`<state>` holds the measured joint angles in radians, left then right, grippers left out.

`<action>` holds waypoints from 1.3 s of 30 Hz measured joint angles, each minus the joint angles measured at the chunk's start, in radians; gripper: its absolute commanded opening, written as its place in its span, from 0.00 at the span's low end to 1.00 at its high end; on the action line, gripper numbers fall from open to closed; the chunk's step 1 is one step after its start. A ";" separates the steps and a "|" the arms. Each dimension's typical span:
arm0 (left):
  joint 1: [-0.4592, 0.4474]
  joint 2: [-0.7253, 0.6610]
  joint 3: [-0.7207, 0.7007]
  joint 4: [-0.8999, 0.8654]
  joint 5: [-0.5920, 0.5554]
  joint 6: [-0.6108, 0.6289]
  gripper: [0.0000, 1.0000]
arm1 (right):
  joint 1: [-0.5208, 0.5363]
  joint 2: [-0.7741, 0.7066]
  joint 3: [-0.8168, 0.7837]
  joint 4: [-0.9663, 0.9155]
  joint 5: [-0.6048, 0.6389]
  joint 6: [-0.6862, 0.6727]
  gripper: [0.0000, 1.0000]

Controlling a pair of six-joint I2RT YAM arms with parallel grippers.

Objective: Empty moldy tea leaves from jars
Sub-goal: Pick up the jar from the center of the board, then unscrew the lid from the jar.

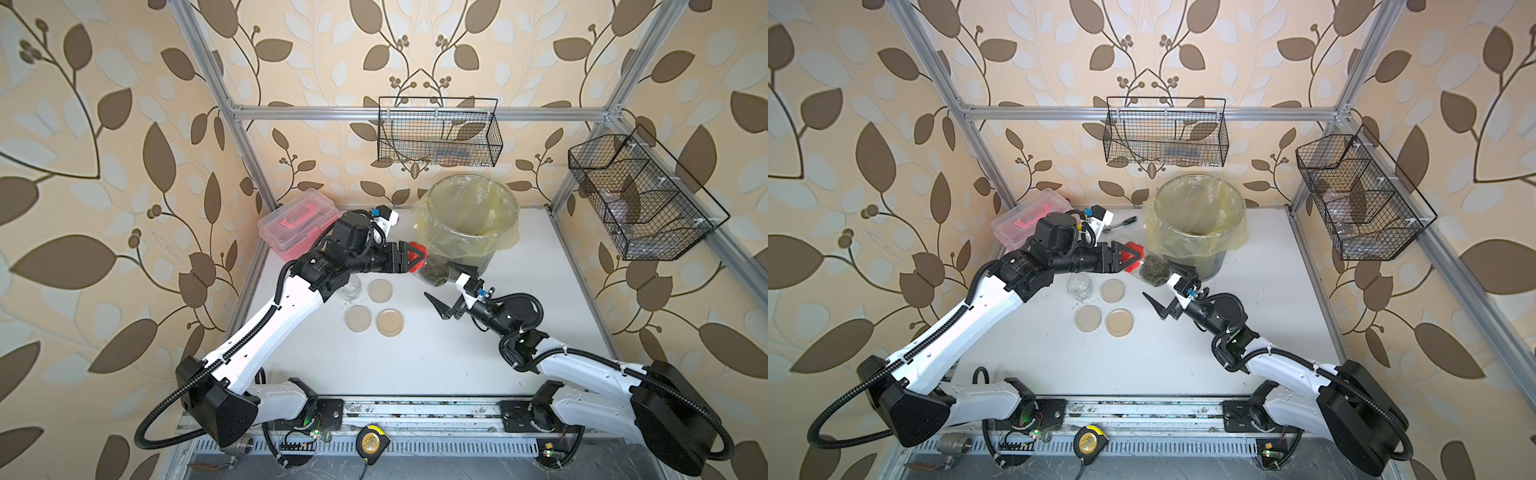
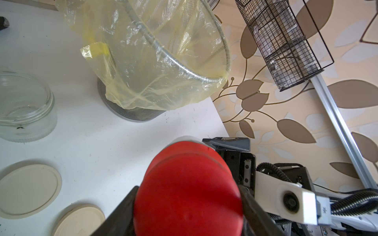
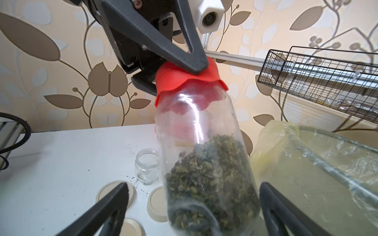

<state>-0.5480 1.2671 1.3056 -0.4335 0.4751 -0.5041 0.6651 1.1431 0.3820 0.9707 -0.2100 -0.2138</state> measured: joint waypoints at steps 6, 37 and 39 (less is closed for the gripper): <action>0.005 0.009 0.000 0.026 0.049 -0.030 0.46 | -0.017 0.061 0.040 0.056 -0.043 0.006 0.98; 0.025 0.143 0.137 -0.072 0.075 -0.222 0.81 | 0.077 0.064 0.127 -0.094 0.253 -0.328 0.59; 0.023 0.149 0.136 -0.071 0.076 -0.237 0.91 | 0.091 0.068 0.127 -0.093 0.268 -0.357 0.57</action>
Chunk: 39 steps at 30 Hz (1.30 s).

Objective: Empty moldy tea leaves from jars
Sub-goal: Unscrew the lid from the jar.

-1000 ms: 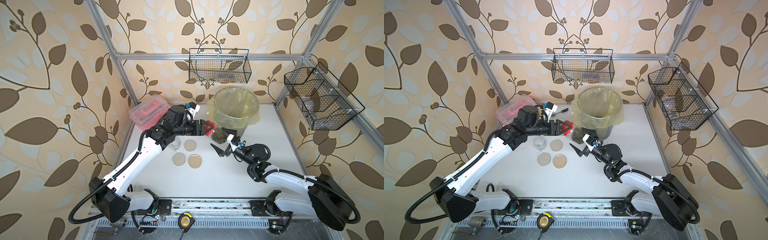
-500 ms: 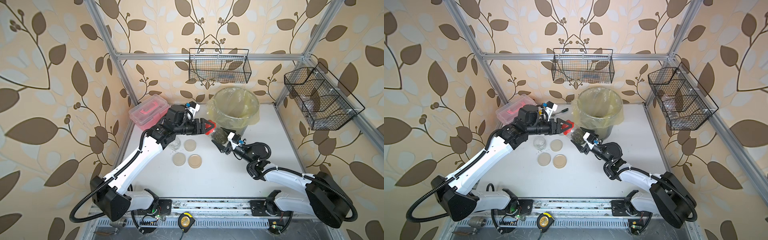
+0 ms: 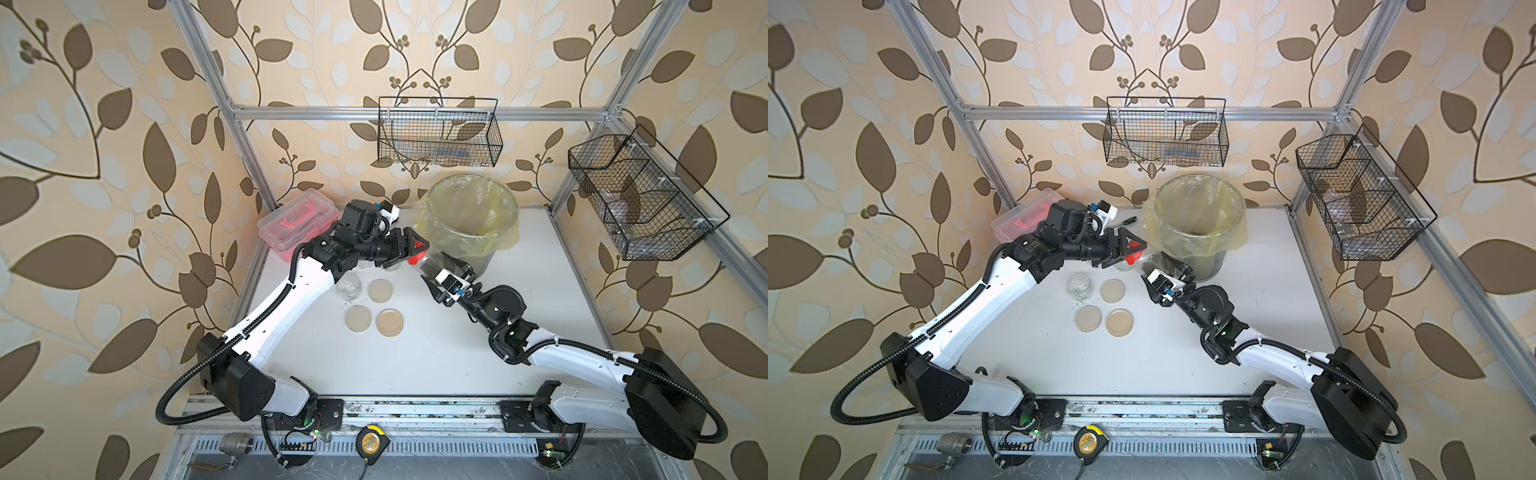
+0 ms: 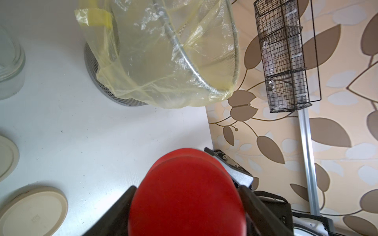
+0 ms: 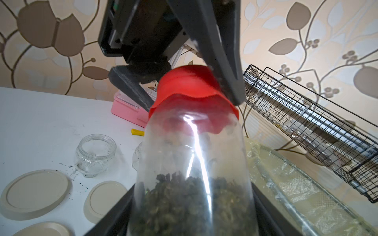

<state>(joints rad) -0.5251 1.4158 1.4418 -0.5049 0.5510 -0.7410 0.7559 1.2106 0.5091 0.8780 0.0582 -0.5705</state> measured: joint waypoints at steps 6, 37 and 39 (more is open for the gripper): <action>-0.006 -0.003 -0.008 0.055 -0.004 0.009 0.99 | 0.005 0.000 0.000 0.004 0.001 -0.002 0.56; -0.006 -0.102 -0.001 0.019 0.280 0.772 0.97 | -0.115 -0.252 -0.031 -0.060 -0.376 0.213 0.54; -0.006 -0.102 0.003 0.027 0.278 0.767 0.95 | -0.115 -0.252 -0.031 -0.067 -0.387 0.215 0.54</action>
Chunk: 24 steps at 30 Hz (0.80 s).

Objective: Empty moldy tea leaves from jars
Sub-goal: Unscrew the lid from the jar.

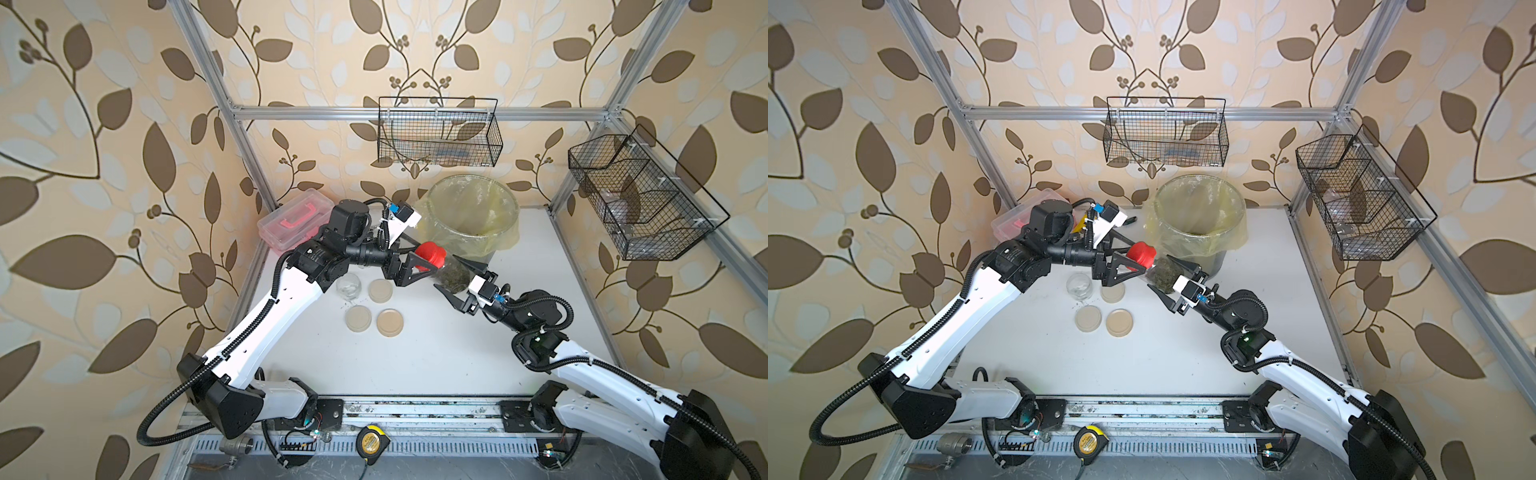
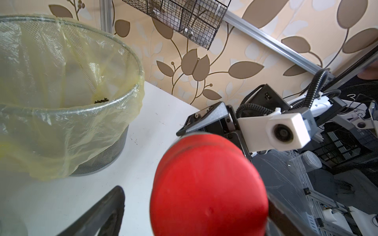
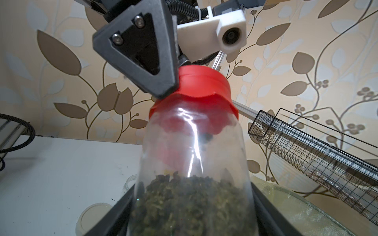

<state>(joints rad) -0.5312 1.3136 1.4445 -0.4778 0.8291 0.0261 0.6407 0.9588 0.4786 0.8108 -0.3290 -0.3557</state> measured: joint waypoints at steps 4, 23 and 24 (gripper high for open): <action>0.000 -0.003 0.002 0.013 -0.001 -0.005 0.77 | -0.002 0.006 0.000 -0.010 -0.010 0.000 0.54; 0.002 0.076 0.000 0.063 -0.210 -0.632 0.62 | 0.082 0.136 0.025 -0.004 0.343 -0.213 0.53; 0.002 0.079 0.000 0.059 -0.228 -0.653 0.71 | 0.089 0.149 0.025 0.005 0.364 -0.227 0.53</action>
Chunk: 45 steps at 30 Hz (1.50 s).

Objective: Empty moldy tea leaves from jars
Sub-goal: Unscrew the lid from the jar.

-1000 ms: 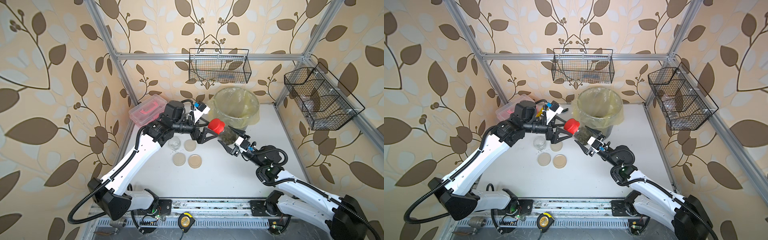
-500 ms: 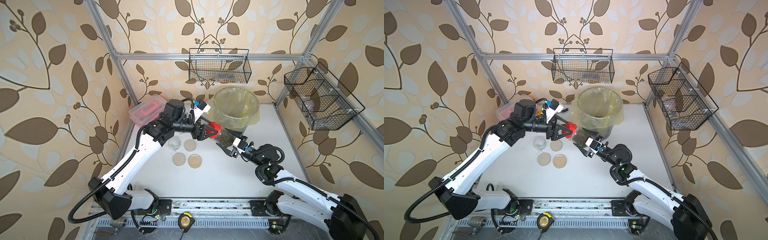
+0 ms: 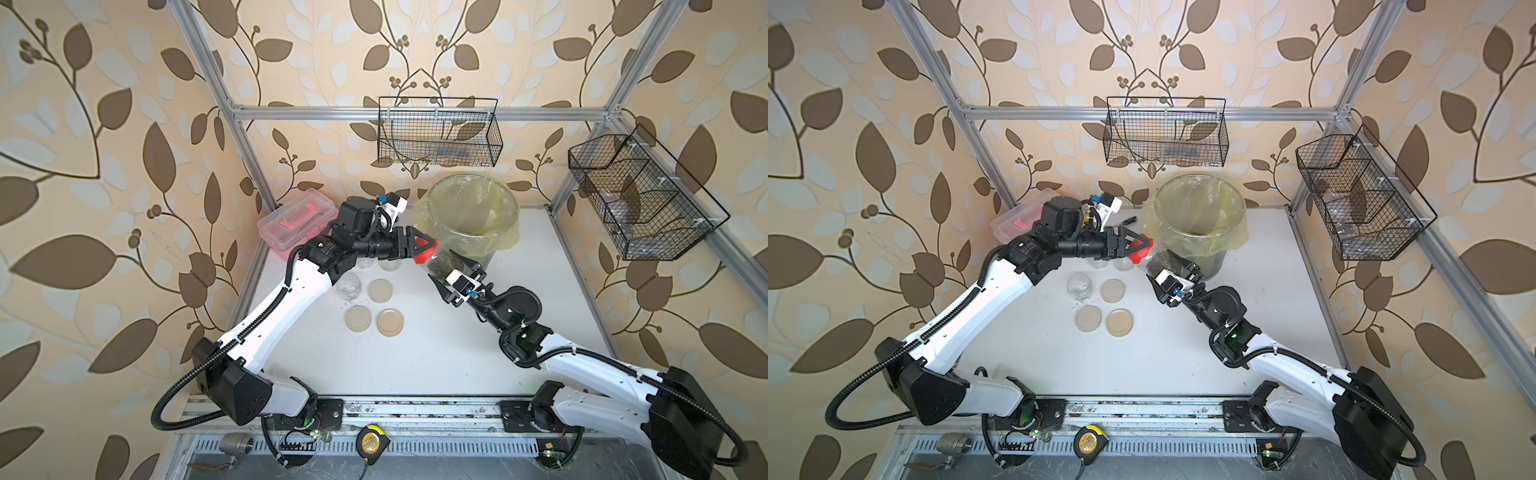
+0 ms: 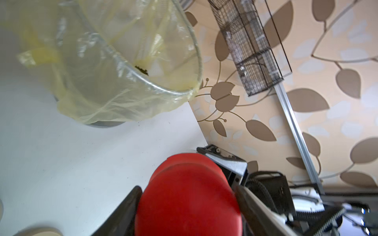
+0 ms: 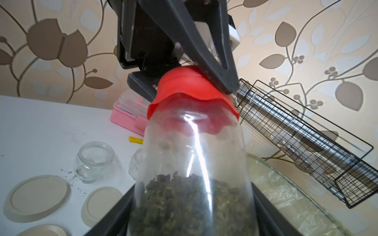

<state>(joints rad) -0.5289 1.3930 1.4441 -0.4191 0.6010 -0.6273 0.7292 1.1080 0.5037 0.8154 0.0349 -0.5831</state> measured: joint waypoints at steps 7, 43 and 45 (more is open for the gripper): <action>-0.002 -0.005 -0.009 0.049 -0.056 -0.021 0.99 | 0.013 0.011 0.001 0.006 0.018 -0.035 0.53; -0.002 -0.103 0.012 -0.063 0.310 0.767 0.67 | -0.030 -0.190 -0.013 -0.076 -0.301 0.114 0.52; -0.002 -0.096 0.014 -0.062 0.314 0.760 0.62 | -0.032 -0.189 -0.013 -0.079 -0.301 0.119 0.52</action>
<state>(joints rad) -0.5304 1.2972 1.4578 -0.4812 0.9146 0.1329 0.6975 0.9192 0.4911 0.7361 -0.2665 -0.4637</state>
